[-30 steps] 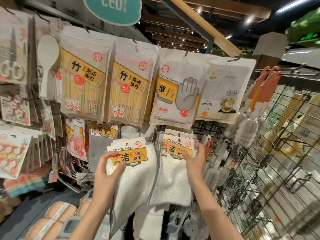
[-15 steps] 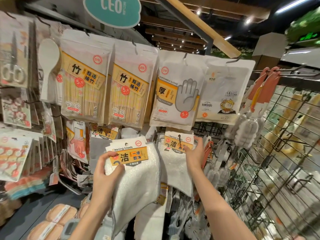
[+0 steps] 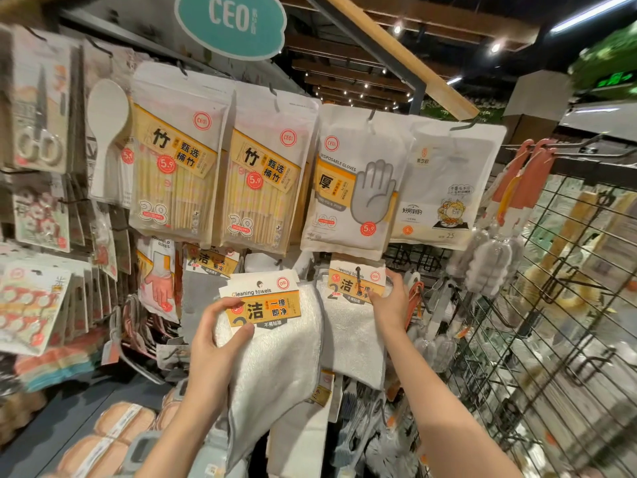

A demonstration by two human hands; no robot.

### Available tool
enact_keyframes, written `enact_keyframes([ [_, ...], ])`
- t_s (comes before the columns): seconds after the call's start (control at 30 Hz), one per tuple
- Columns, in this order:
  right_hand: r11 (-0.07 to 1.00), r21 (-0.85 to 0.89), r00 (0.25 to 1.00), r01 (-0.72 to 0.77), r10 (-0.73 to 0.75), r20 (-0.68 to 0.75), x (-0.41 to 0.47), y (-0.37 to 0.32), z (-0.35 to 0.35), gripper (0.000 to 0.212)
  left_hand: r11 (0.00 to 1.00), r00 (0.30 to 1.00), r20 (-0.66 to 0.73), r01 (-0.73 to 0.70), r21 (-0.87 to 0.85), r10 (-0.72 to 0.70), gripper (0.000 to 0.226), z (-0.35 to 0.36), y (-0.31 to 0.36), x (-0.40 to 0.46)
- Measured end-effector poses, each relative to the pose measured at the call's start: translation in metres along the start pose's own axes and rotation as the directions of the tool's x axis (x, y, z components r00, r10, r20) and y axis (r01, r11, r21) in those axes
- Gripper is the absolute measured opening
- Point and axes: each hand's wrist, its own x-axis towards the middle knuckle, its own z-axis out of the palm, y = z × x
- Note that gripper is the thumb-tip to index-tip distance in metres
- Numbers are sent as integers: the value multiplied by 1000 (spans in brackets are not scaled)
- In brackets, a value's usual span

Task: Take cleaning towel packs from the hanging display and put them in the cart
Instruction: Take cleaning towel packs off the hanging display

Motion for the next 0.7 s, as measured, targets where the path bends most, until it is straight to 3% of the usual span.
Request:
enact_keyframes([
  [0.17, 996, -93, 1000, -1, 2, 14, -8, -1, -9, 56, 1000, 1000, -11, 10, -25, -11, 46, 0, 1, -3],
  [0.3, 1000, -13, 1000, 27, -28, -11, -23, -17, -16, 45, 1000, 1000, 0, -6, -18, 6, 49, 1, 2, -6],
  [0.47, 973, 222, 979, 61, -102, 176, -49, -48, -17, 28, 1000, 1000, 10, -13, -3, 13, 53, 3, 3, -8],
  [0.7, 963, 218, 890, 158, -235, 391, -86, -62, -6, 22, 1000, 1000, 10, -9, -19, 10, 54, 8, 1, -12],
])
